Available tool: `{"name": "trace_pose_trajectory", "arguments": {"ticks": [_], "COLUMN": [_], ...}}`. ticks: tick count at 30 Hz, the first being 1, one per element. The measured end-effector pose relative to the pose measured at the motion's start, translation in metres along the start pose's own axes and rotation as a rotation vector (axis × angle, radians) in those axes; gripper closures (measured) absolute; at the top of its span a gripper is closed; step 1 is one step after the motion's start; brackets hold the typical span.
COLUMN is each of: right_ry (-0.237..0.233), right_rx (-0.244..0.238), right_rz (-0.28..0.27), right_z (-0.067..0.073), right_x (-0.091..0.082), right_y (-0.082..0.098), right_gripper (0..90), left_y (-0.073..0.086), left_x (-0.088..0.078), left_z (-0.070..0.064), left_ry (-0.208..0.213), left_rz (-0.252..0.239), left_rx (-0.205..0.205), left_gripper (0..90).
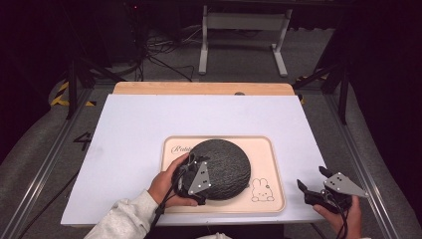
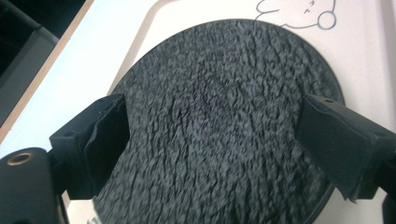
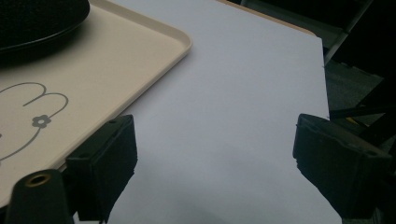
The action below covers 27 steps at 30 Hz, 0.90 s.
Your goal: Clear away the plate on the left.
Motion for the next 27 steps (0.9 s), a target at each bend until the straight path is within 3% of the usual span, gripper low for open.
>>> {"name": "trace_pose_trajectory", "arguments": {"ticks": [15,27], "right_ry": [-0.003,-0.006], "right_rx": [-0.002,-0.006], "right_rz": [0.001,0.002], "right_z": [0.001,0.001], "right_x": [0.000,0.000], "right_y": [0.000,0.000], "right_gripper": [14.1,14.1], "left_y": [0.030,0.046], "left_x": [-0.012,-0.019], "left_z": [0.017,0.024], "left_ry": [-0.046,-0.074], "left_rz": [0.053,0.093], "left_rx": [-0.040,-0.036], "left_gripper": [11.0,10.5]}}
Point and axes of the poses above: each handheld gripper's, and its own axes: x roughly forward along the jaws, y roughly out of its underside, z roughly to its left, the point moved 3 cm from there along x, roughly forward along the jaws, and after that the axes turned 9 degrees about z, right-handed, at the moved point
